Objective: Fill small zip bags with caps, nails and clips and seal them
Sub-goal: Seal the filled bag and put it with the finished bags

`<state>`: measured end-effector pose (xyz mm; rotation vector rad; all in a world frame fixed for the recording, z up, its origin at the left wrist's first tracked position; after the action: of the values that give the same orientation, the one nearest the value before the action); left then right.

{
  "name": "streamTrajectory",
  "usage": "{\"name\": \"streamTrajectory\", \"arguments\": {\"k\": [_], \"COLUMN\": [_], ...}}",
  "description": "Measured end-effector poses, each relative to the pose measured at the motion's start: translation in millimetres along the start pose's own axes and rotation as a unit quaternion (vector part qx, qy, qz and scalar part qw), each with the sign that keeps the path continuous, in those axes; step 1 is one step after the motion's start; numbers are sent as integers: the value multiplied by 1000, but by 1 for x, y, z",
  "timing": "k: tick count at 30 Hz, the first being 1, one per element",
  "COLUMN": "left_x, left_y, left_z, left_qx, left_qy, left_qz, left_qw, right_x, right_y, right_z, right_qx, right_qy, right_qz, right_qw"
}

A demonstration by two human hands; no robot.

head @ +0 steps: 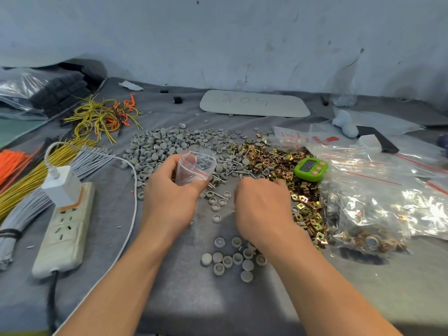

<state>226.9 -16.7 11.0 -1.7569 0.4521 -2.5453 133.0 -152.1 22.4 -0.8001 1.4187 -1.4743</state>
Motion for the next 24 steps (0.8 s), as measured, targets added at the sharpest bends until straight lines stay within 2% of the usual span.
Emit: {"name": "streamTrajectory", "arguments": {"k": [4, 10, 15, 18, 20, 24], "left_x": [1, 4, 6, 4, 7, 15], "left_y": [0, 4, -1, 0, 8, 25], "left_z": [0, -3, -2, -4, -8, -15], "left_qx": [-7, -13, -10, -13, -31, -66], "left_qy": [-2, -2, 7, 8, 22, 50], "left_qz": [1, 6, 26, 44, 75, 147], "left_qw": [1000, 1000, 1000, 999, 996, 986], "right_x": [-22, -32, -31, -6, 16, 54], "right_y": [19, 26, 14, -1, -14, -36], "right_z": [-9, -7, -5, 2, 5, 0], "right_qx": [-83, -90, -38, 41, 115, 265], "right_qy": [-39, -82, -68, 7, 57, 119], "right_qz": [67, 65, 104, 175, 284, 504], "right_qw": [994, 990, 992, 984, 950, 813]}}
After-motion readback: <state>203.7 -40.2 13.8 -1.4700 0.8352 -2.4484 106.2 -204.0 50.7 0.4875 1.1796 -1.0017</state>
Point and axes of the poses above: each hand's wrist, its own z-axis towards the middle knuckle, its own y-axis out of the palm, x = y × z, the point moved 9 cm from there along z, towards the middle knuckle
